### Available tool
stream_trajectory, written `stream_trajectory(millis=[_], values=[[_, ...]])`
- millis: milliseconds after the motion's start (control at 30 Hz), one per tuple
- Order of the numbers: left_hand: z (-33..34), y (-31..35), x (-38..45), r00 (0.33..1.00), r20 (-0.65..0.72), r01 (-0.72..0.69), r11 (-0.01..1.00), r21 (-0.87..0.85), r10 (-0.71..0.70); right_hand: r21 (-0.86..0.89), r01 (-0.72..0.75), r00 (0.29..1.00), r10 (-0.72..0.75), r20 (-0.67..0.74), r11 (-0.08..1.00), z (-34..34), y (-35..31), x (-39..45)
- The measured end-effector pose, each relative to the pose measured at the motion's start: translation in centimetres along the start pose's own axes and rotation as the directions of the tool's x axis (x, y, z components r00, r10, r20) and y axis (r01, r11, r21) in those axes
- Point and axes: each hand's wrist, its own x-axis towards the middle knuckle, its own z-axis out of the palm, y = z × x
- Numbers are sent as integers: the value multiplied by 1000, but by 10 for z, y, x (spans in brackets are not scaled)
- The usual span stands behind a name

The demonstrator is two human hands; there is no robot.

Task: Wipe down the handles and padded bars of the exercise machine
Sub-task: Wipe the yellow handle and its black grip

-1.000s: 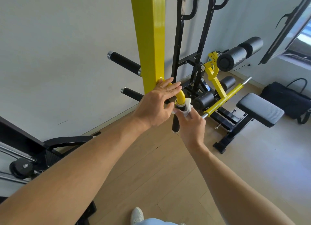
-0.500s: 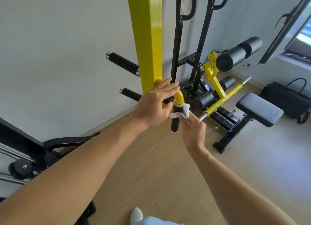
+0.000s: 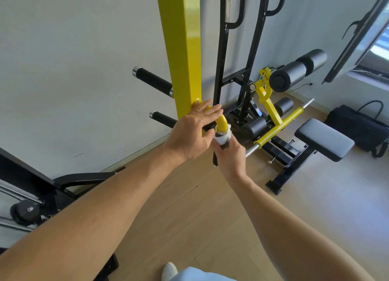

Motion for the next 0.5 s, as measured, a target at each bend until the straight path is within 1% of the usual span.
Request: stream_trajectory(millis=[67,100,167,233,300,367,433,500], values=[[-1,0,0,1000,1,2,1000,-2,-2,-78,-119,988,126,93,990,9,9,-7],[-1,1,1,1000,5,6,1000,-3,-6,-98,-161,980,171,101,982,12,13,-10],[-3,3,1,1000,13,15,1000,-3,-15,-87,-195,975,202,91,977,14,15,-13],[-4,2,1,1000,16,13,1000,-5,-13,0,-202,977,201,72,979,13,4,-11],[-4,1,1,1000,16,7,1000,-7,-7,110,-137,991,137,4,985,9,-14,-2],[-2,0,0,1000,4,2,1000,0,-2,146,-72,995,80,-51,987,6,-26,8],[-1,0,0,1000,2,3,1000,-1,-3,129,-74,997,77,-20,989,6,-22,10],[-1,1,1,1000,11,7,1000,-4,-6,32,-122,990,119,80,992,9,0,-1]])
